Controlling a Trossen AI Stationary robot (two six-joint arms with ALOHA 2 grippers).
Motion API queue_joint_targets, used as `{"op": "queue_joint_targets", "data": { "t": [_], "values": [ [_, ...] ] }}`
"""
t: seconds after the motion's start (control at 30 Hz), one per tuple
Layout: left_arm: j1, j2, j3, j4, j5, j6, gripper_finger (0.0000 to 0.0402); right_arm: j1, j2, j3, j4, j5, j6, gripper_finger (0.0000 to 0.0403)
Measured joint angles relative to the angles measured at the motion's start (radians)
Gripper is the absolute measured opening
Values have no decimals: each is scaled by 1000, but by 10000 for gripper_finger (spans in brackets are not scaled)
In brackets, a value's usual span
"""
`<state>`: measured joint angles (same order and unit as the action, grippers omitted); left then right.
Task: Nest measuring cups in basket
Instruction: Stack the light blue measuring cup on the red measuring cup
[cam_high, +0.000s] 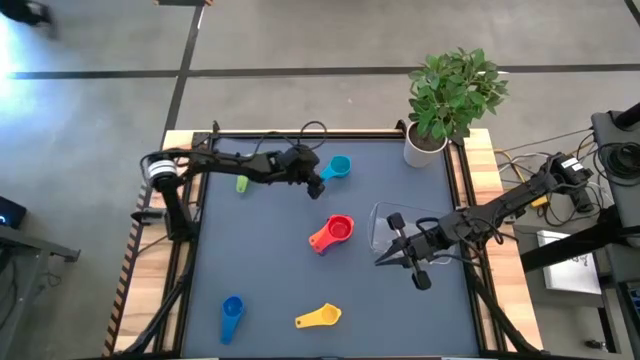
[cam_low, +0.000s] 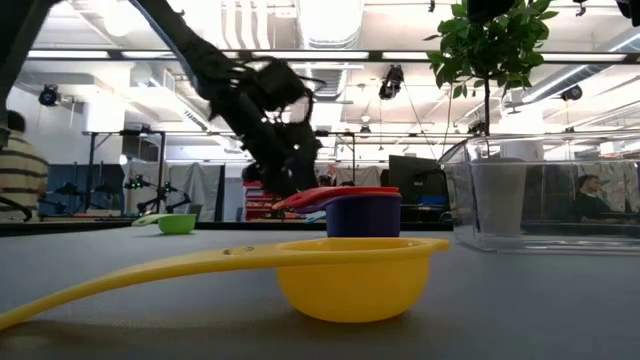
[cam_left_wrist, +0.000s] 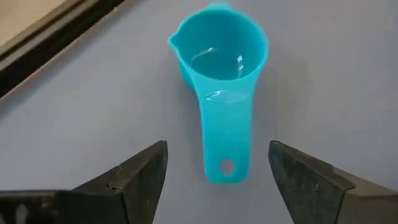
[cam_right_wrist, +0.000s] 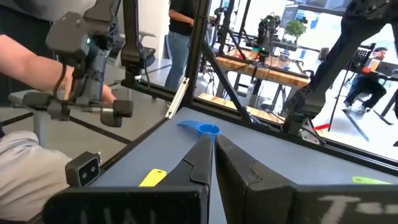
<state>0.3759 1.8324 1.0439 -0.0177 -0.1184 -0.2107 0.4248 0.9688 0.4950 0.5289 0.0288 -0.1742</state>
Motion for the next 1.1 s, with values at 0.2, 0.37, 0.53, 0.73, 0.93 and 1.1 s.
{"op": "queue_joint_targets", "data": {
  "t": [0.2, 0.37, 0.53, 0.73, 0.93, 1.1],
  "values": [
    [1, 127, 149, -148, -31, 27, 263, 0, 0, 0, 0, 0, 13, 9],
    [1, 198, 244, -198, -32, 34, 263, 0, 0, 0, -5, 0, 19, 9],
    [1, 222, 285, -217, -43, 35, 263, 0, 0, -1, -18, 0, 25, 9],
    [5, 221, 274, -226, -83, 22, 243, 0, 0, -1, -23, 0, 43, 9],
    [5, 220, 270, -227, -82, 53, 148, 0, 0, -2, -23, 0, 21, 9],
    [5, 217, 270, -241, -80, 73, 107, 0, 0, 2, -22, 0, 26, 9]
  ]
}}
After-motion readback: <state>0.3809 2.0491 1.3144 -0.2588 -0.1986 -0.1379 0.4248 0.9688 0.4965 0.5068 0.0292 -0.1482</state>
